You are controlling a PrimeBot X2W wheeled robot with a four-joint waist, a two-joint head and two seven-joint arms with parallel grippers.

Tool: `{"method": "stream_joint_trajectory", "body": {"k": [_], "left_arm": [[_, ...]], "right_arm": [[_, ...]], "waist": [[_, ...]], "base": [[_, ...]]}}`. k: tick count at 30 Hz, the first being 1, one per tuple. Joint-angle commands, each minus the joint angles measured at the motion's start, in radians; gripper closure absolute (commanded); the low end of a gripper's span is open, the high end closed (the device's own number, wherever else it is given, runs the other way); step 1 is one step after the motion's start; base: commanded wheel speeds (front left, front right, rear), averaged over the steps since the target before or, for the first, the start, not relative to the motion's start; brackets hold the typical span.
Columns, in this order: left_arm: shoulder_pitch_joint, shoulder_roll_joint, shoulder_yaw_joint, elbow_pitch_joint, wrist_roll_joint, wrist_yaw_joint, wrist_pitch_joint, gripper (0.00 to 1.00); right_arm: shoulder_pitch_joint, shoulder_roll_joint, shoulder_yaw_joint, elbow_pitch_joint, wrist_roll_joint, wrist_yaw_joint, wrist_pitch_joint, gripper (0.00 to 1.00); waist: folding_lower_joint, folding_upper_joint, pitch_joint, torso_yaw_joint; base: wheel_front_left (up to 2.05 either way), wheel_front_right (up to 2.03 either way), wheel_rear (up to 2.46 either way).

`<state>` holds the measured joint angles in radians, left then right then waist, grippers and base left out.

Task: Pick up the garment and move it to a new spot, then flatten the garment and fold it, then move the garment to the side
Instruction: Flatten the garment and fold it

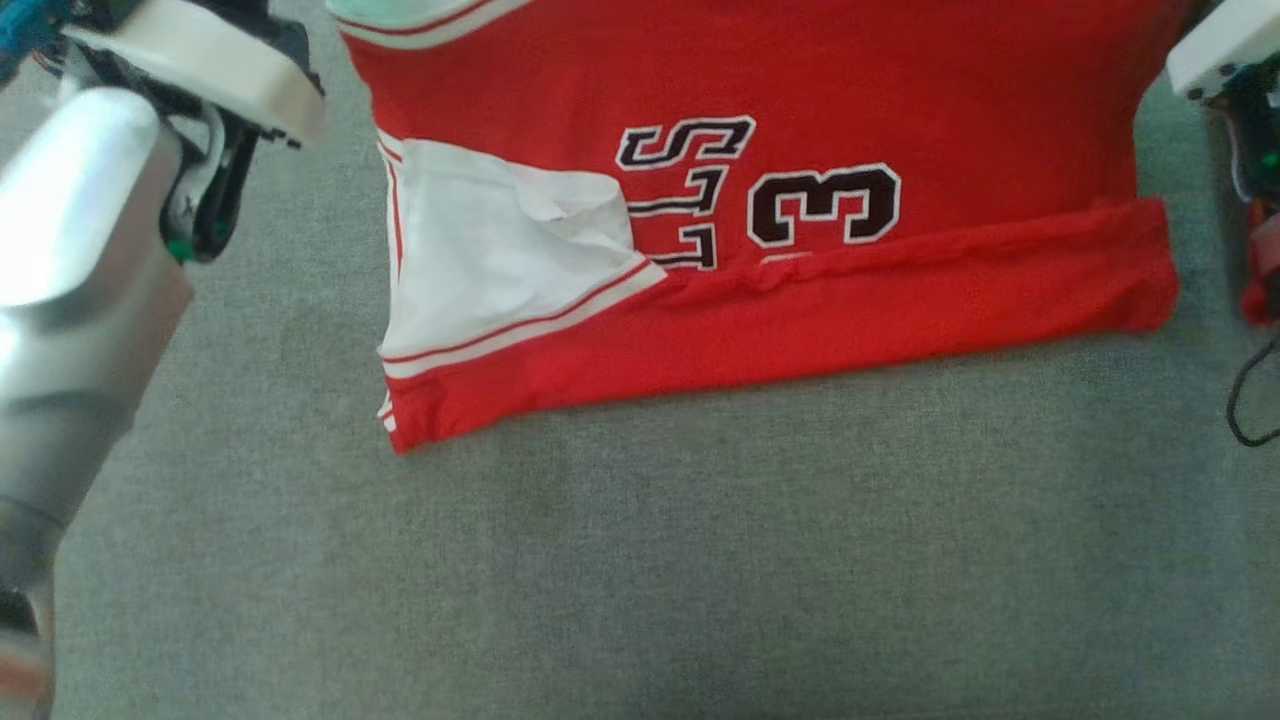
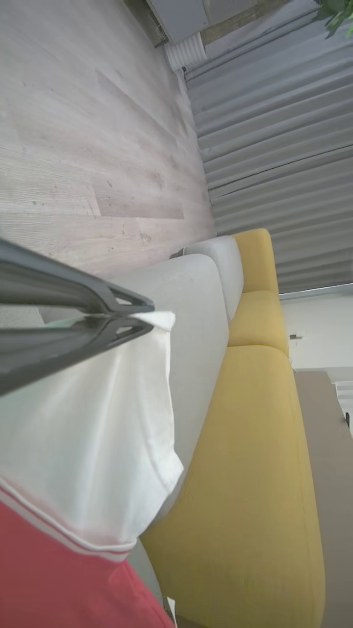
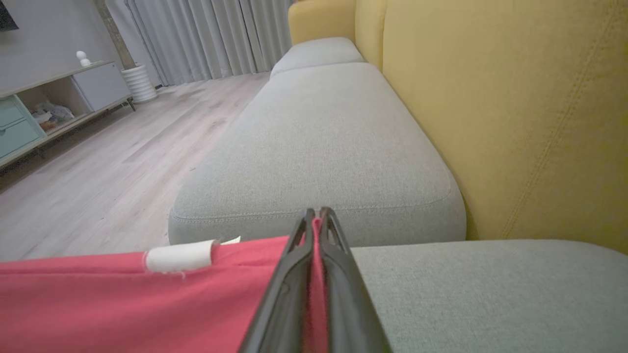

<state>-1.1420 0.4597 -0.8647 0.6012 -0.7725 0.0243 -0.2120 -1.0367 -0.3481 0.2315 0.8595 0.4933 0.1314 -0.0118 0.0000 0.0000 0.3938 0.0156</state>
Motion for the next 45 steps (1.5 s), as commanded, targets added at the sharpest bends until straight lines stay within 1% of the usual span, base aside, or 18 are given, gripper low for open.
{"method": "stream_joint_trajectory", "body": {"k": [1, 7, 11, 13, 17, 25, 30, 36, 37, 45], "left_arm": [[-0.068, 0.026, 0.048, 0.021, 0.014, -0.012, -0.019, 1.00], [-0.055, -0.006, 0.038, 0.106, 0.024, -0.059, -0.040, 1.00], [-0.015, -0.015, 0.026, 0.119, 0.026, -0.085, -0.044, 1.00], [-0.003, -0.015, 0.021, 0.117, 0.026, -0.090, -0.045, 1.00], [0.053, -0.003, -0.006, 0.098, 0.021, -0.109, -0.031, 1.00], [0.165, 0.050, -0.088, 0.013, 0.004, -0.134, 0.093, 1.00], [0.232, 0.093, -0.125, -0.070, -0.017, -0.137, 0.167, 1.00], [0.295, 0.126, -0.154, -0.152, -0.033, -0.117, 0.235, 1.00], [0.311, 0.134, -0.165, -0.173, -0.042, -0.117, 0.263, 1.00], [0.344, 0.176, -0.192, -0.246, -0.068, -0.104, 0.360, 1.00]], "right_arm": [[-0.032, 0.003, 0.017, -0.022, -0.004, -0.001, -0.019, 1.00], [-0.013, -0.002, 0.038, 0.004, 0.021, -0.001, -0.019, 1.00], [0.025, -0.011, 0.066, 0.013, 0.058, -0.001, 0.006, 1.00], [0.038, -0.015, 0.075, 0.011, 0.067, -0.001, 0.014, 1.00], [0.095, -0.045, 0.118, -0.003, 0.108, -0.001, 0.054, 1.00], [0.215, -0.112, 0.198, -0.060, 0.201, -0.001, 0.138, 1.00], [0.274, -0.155, 0.250, -0.099, 0.239, -0.001, 0.192, 1.00], [0.316, -0.208, 0.315, -0.124, 0.256, -0.001, 0.259, 1.00], [0.326, -0.222, 0.331, -0.127, 0.263, -0.001, 0.278, 1.00], [0.359, -0.254, 0.386, -0.159, 0.317, -0.001, 0.372, 1.00]], "waist": [[0.0000, 0.0000, -0.002, 0.001], [0.0000, 0.0000, -0.017, 0.009], [0.0000, 0.0000, -0.044, 0.019], [0.0000, 0.0000, -0.051, 0.022], [0.0000, 0.0000, -0.083, 0.034], [0.0000, 0.0000, -0.140, 0.048], [0.0000, 0.0000, -0.160, 0.047], [0.0000, 0.0000, -0.177, 0.043], [0.0000, 0.0000, -0.181, 0.042], [0.0000, 0.0000, -0.199, 0.034]], "base": [[0.00, 0.00, 0.00], [0.00, 0.00, 0.00], [0.00, 0.00, 0.00], [0.00, 0.00, 0.00], [0.00, 0.00, 0.00], [0.00, 0.00, 0.00], [0.00, 0.00, 0.00], [0.00, 0.00, 0.00], [0.00, 0.00, 0.00], [0.00, 0.00, 0.00]]}}
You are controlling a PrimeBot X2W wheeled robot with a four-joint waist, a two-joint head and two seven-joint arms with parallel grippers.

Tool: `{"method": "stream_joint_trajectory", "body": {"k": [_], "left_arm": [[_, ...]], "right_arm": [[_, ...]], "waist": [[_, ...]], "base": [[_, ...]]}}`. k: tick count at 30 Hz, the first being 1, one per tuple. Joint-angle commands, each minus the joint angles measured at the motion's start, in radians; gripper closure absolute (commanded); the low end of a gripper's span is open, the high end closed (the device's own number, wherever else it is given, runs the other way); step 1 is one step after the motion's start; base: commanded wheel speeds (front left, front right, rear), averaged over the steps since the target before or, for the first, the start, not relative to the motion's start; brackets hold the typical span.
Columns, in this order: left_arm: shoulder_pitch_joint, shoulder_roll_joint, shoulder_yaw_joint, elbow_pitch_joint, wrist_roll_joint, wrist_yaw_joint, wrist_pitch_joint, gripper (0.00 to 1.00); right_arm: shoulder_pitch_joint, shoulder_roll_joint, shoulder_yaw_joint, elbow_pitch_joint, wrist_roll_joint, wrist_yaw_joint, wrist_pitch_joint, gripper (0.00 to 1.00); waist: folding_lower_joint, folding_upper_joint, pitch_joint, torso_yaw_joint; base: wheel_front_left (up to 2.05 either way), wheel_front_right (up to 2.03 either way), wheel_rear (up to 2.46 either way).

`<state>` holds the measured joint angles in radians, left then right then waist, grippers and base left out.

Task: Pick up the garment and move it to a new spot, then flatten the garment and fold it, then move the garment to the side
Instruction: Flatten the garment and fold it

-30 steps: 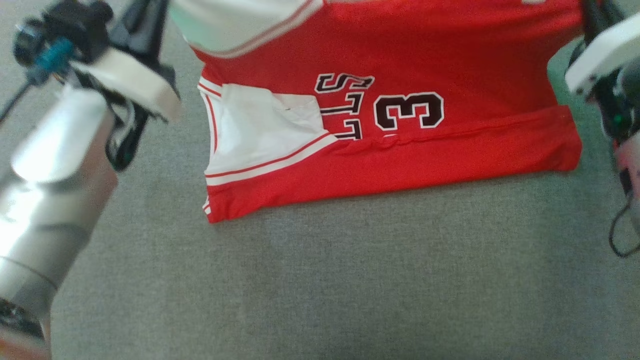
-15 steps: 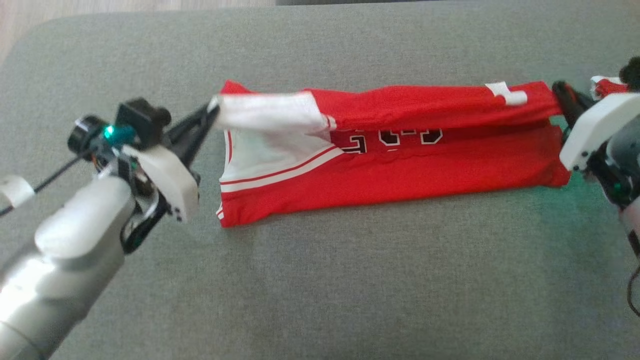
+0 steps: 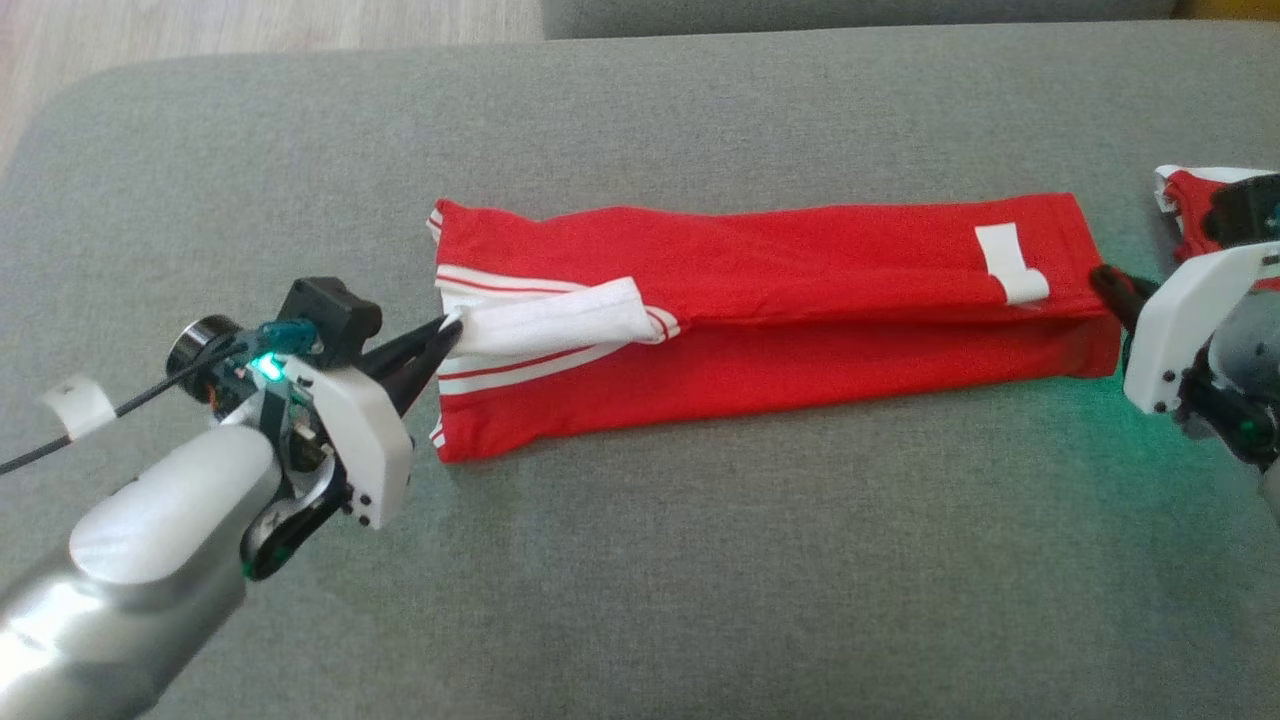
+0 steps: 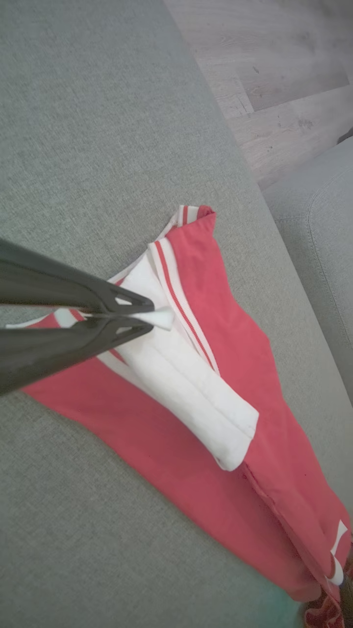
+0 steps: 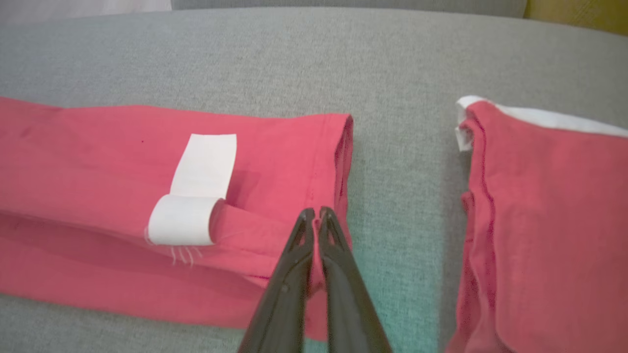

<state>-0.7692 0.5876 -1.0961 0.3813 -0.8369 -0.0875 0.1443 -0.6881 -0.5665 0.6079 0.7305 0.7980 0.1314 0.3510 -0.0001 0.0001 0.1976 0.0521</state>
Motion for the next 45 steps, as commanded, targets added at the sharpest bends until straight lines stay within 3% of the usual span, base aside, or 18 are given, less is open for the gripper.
{"method": "stream_joint_trajectory", "body": {"k": [1, 15, 16, 17, 18, 19, 25, 31, 39, 45], "left_arm": [[-0.024, 0.051, 0.035, -0.033, -0.003, 0.010, 0.012, 1.00], [0.002, 0.040, -0.017, -0.059, 0.009, 0.027, 0.074, 1.00], [0.002, 0.037, -0.020, -0.058, 0.010, 0.028, 0.075, 0.91], [0.003, 0.034, -0.022, -0.056, 0.010, 0.030, 0.075, 0.54], [0.003, 0.032, -0.024, -0.055, 0.011, 0.031, 0.076, 0.00], [0.004, 0.030, -0.025, -0.054, 0.011, 0.031, 0.076, 0.00], [-0.005, 0.021, 0.014, -0.053, 0.003, 0.068, 0.021, 0.00], [-0.019, 0.000, 0.114, -0.064, -0.019, 0.145, -0.119, 0.00], [0.014, -0.062, 0.261, -0.088, -0.056, 0.258, -0.357, 0.00], [0.106, -0.107, 0.371, -0.132, -0.029, 0.320, -0.404, 0.00]], "right_arm": [[0.014, -0.039, 0.016, -0.037, 0.022, -0.001, 0.020, 1.00], [0.055, -0.066, 0.071, -0.097, 0.089, -0.001, 0.134, 1.00], [0.057, -0.067, 0.072, -0.099, 0.091, -0.001, 0.136, 1.00], [0.059, -0.066, 0.069, -0.098, 0.097, -0.001, 0.138, 1.00], [0.059, -0.065, 0.060, -0.094, 0.100, -0.001, 0.133, 0.18], [0.060, -0.062, 0.052, -0.085, 0.105, -0.001, 0.136, 0.00], [0.037, -0.053, 0.001, -0.089, 0.127, -0.001, 0.112, 0.00], [0.005, -0.044, -0.083, -0.121, 0.149, -0.001, 0.022, 0.00], [0.011, 0.030, -0.196, -0.187, 0.095, -0.001, -0.246, 0.00], [0.069, 0.157, -0.296, -0.220, -0.034, -0.001, -0.485, 0.00]], "waist": [[0.0001, -0.0001, -0.005, -0.004], [0.0001, -0.0001, -0.003, -0.016], [0.0001, -0.0001, -0.002, -0.016], [0.0001, -0.0001, -0.002, -0.017], [0.0001, -0.0001, -0.001, -0.018], [0.0001, -0.0001, -0.001, -0.019], [0.0001, -0.0001, -0.004, -0.025], [0.0001, -0.0001, -0.017, -0.027], [0.0001, -0.0001, -0.053, -0.028], [0.0001, -0.0001, -0.076, -0.036]], "base": [[0.00, 0.00, 0.00], [0.00, 0.00, 0.00], [0.00, 0.00, 0.00], [0.00, 0.00, 0.00], [0.00, 0.00, 0.00], [0.00, 0.00, 0.00], [0.00, 0.00, 0.00], [0.00, 0.00, 0.00], [0.00, 0.00, 0.00], [0.00, 0.00, 0.00]]}}
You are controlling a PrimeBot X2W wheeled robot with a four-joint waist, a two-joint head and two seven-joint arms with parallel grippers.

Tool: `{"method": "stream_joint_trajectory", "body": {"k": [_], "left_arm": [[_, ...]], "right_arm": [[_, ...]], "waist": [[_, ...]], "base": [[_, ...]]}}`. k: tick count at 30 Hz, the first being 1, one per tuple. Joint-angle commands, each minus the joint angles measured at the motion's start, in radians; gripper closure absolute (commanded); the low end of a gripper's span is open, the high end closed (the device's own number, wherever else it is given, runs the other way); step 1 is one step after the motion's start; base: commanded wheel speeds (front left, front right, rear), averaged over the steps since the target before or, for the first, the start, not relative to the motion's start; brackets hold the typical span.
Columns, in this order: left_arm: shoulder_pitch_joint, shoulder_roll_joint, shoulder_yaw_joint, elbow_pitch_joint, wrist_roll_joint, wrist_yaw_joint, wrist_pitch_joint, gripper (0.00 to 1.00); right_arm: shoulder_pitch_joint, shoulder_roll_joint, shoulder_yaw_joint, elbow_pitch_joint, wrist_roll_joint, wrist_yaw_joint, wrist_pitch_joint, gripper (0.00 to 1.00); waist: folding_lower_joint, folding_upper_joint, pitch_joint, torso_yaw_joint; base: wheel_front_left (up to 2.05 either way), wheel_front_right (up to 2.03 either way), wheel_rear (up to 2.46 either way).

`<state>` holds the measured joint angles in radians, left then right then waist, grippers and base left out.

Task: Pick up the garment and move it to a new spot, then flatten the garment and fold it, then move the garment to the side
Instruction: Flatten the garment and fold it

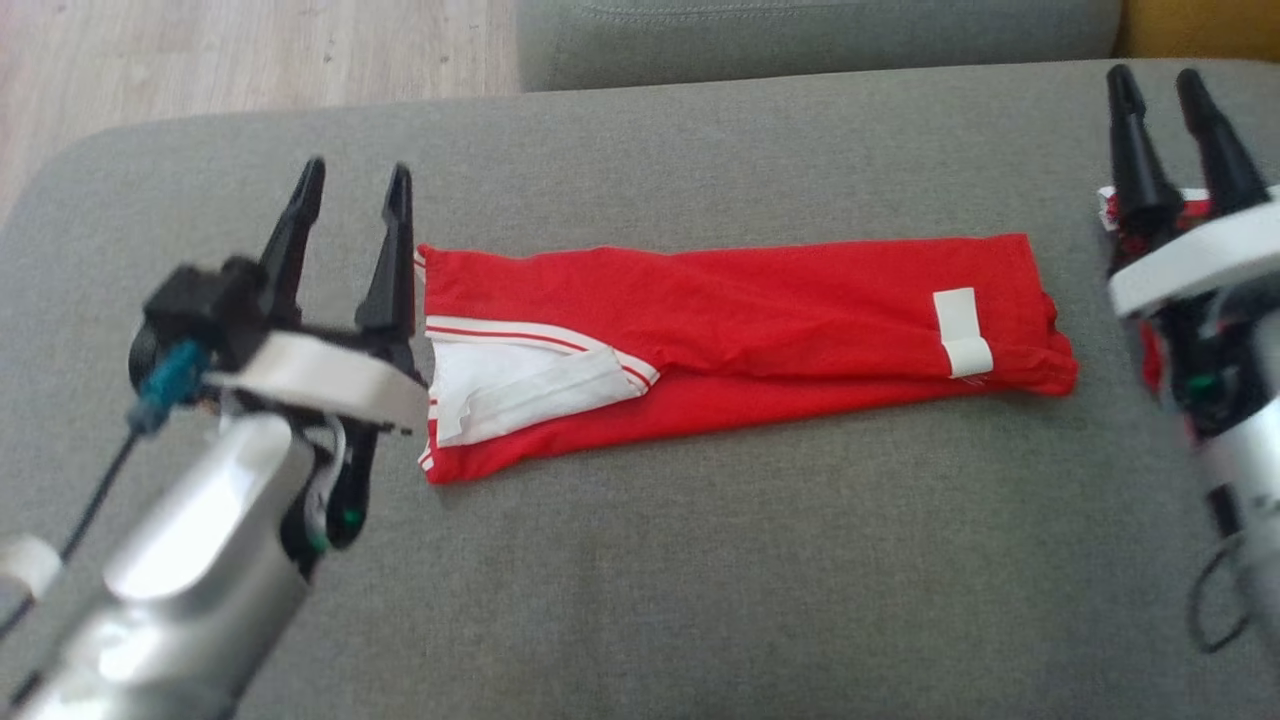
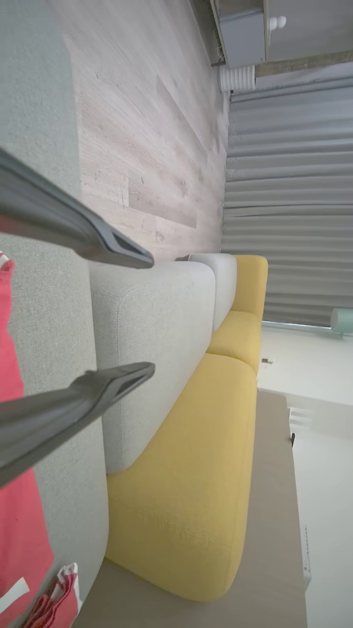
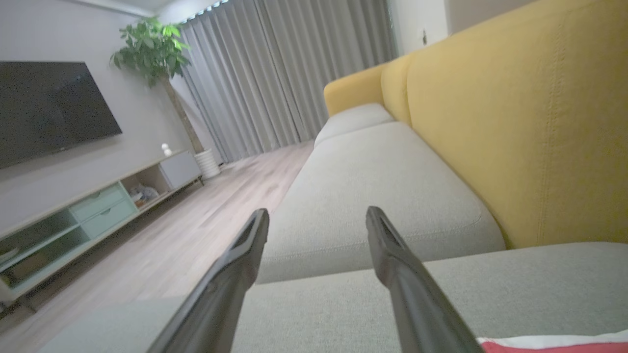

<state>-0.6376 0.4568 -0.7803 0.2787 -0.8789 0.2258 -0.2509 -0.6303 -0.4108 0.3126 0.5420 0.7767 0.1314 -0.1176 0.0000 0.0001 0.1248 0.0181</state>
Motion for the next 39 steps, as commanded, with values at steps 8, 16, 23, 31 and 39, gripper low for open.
{"method": "stream_joint_trajectory", "body": {"k": [8, 16, 23, 31, 39], "left_arm": [[0.211, -0.086, 0.282, -0.124, 0.197, 0.009, -0.011, 0.00], [0.360, -0.197, 0.392, -0.106, 0.331, -0.062, -0.011, 0.00], [0.395, -0.279, 0.482, -0.073, 0.422, -0.141, -0.011, 0.00], [0.364, -0.329, 0.543, -0.045, 0.496, -0.211, -0.011, 0.00], [0.329, -0.361, 0.576, -0.022, 0.544, -0.262, -0.011, 0.00]], "right_arm": [[0.187, 0.253, -0.187, -0.090, -0.288, -0.001, -0.137, 0.00], [0.343, 0.358, -0.278, -0.145, -0.435, -0.001, -0.143, 0.00], [0.389, 0.360, -0.252, -0.189, -0.394, -0.001, -0.144, 0.00], [0.316, 0.360, -0.327, -0.125, -0.505, -0.001, -0.136, 0.00], [0.170, 0.360, -0.509, 0.093, -0.576, -0.001, -0.073, 0.00]], "waist": [[0.0000, -0.0001, -0.021, -0.011], [0.0000, -0.0001, -0.021, -0.017], [0.0000, -0.0001, -0.003, -0.017], [0.0000, -0.0001, 0.054, 0.002], [0.0000, -0.0001, 0.127, 0.037]], "base": [[0.00, 0.00, 0.00], [0.00, 0.00, 0.00], [0.00, 0.00, 0.00], [0.00, 0.00, 0.00], [0.00, 0.00, 0.00]]}}
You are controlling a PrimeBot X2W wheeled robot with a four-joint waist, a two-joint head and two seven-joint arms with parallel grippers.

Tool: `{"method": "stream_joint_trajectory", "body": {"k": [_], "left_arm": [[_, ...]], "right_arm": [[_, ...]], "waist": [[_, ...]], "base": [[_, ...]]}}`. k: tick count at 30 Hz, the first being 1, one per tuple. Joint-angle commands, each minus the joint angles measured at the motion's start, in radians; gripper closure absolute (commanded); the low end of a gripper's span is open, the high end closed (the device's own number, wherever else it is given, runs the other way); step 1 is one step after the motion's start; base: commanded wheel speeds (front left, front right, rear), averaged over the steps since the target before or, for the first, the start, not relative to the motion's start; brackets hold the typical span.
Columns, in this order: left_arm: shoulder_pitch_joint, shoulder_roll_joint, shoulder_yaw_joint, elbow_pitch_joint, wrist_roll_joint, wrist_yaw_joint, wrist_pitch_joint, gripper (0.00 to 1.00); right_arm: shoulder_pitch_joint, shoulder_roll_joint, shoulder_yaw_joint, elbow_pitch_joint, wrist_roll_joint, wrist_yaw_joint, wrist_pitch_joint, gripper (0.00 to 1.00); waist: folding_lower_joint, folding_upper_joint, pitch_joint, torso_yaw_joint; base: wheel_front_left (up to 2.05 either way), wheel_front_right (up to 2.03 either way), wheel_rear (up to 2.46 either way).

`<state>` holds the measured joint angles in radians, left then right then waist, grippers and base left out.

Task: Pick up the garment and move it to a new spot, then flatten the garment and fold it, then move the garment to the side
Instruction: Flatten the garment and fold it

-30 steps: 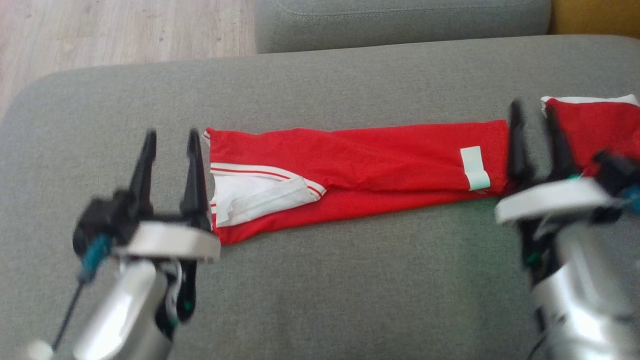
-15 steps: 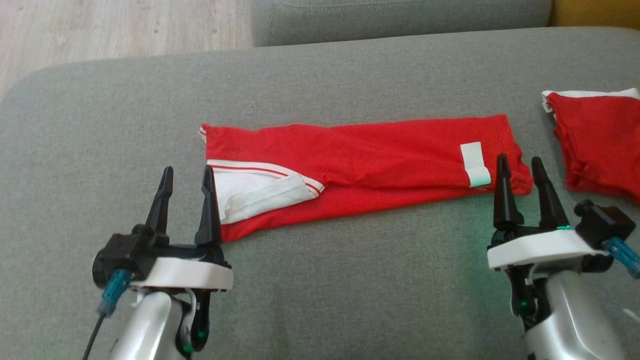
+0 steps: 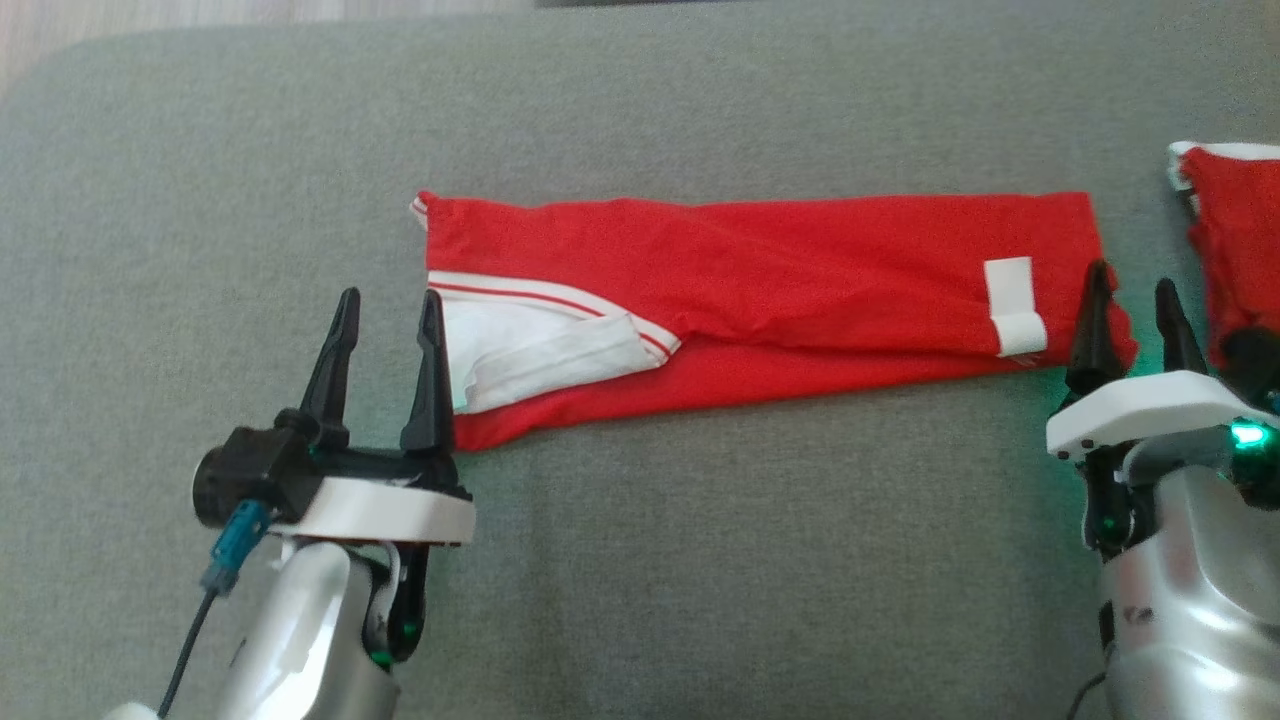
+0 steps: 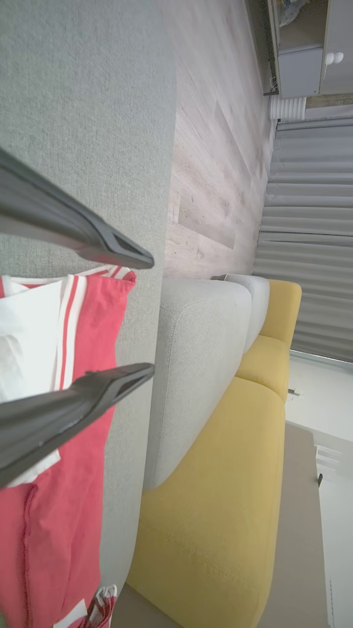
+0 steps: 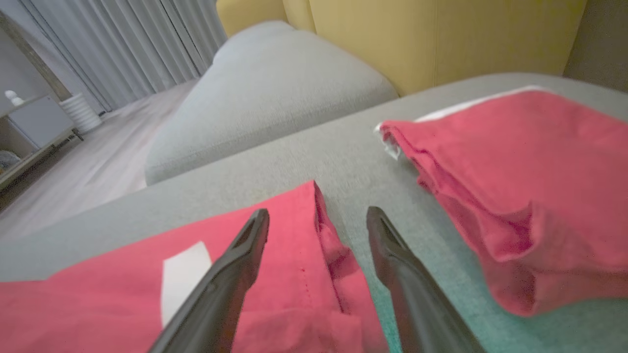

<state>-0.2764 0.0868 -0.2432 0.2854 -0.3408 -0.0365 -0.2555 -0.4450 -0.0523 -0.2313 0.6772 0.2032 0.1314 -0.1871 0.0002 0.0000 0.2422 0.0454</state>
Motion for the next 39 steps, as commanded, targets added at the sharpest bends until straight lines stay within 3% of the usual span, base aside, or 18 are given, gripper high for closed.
{"method": "stream_joint_trajectory", "body": {"k": [1, 12, 13, 14, 21, 31, 35, 39], "left_arm": [[-0.041, 0.002, 0.043, -0.022, 0.017, -0.004, -0.006, 0.00], [-0.060, -0.018, 0.082, -0.014, 0.054, -0.029, -0.006, 0.00], [-0.061, -0.019, 0.084, -0.013, 0.058, -0.030, -0.006, 0.00], [-0.061, -0.020, 0.086, -0.012, 0.062, -0.031, -0.006, 0.00], [-0.055, -0.024, 0.099, -0.003, 0.076, -0.036, -0.006, 0.00], [-0.026, -0.031, 0.111, -0.001, 0.082, -0.043, -0.006, 0.00], [-0.008, -0.033, 0.112, 0.001, 0.080, -0.042, -0.006, 0.00], [0.012, -0.034, 0.113, 0.000, 0.078, -0.039, -0.006, 0.00]], "right_arm": [[-0.050, 0.002, -0.002, 0.022, -0.022, -0.001, 0.011, 0.00], [-0.167, 0.002, -0.025, 0.321, -0.068, -0.001, 0.019, 0.00], [-0.176, 0.002, -0.011, 0.342, -0.060, -0.001, 0.017, 0.31], [-0.184, 0.002, 0.003, 0.360, -0.053, -0.001, 0.011, 1.00], [-0.208, 0.002, 0.010, 0.406, -0.071, -0.001, -0.040, 1.00], [-0.164, -0.061, -0.173, 0.288, -0.242, -0.001, -0.053, 1.00], [-0.154, -0.043, -0.197, 0.225, -0.280, -0.001, -0.029, 1.00], [-0.150, -0.008, -0.153, 0.167, -0.278, -0.001, -0.009, 1.00]], "waist": [[-0.0002, 0.0000, 0.024, 0.020], [-0.0002, 0.0000, 0.050, 0.034], [-0.0002, 0.0000, 0.049, 0.033], [-0.0002, 0.0000, 0.048, 0.031], [-0.0002, 0.0000, 0.021, 0.011], [-0.0002, 0.0000, -0.055, -0.004], [-0.0002, 0.0000, -0.088, -0.006], [-0.0002, 0.0000, -0.126, -0.008]], "base": [[0.00, 0.00, 0.00], [0.00, 0.00, 0.00], [0.00, 0.00, 0.00], [0.00, 0.00, 0.00], [0.00, 0.00, 0.00], [0.00, 0.00, 0.00], [0.00, 0.00, 0.00], [0.00, 0.00, 0.00]]}}
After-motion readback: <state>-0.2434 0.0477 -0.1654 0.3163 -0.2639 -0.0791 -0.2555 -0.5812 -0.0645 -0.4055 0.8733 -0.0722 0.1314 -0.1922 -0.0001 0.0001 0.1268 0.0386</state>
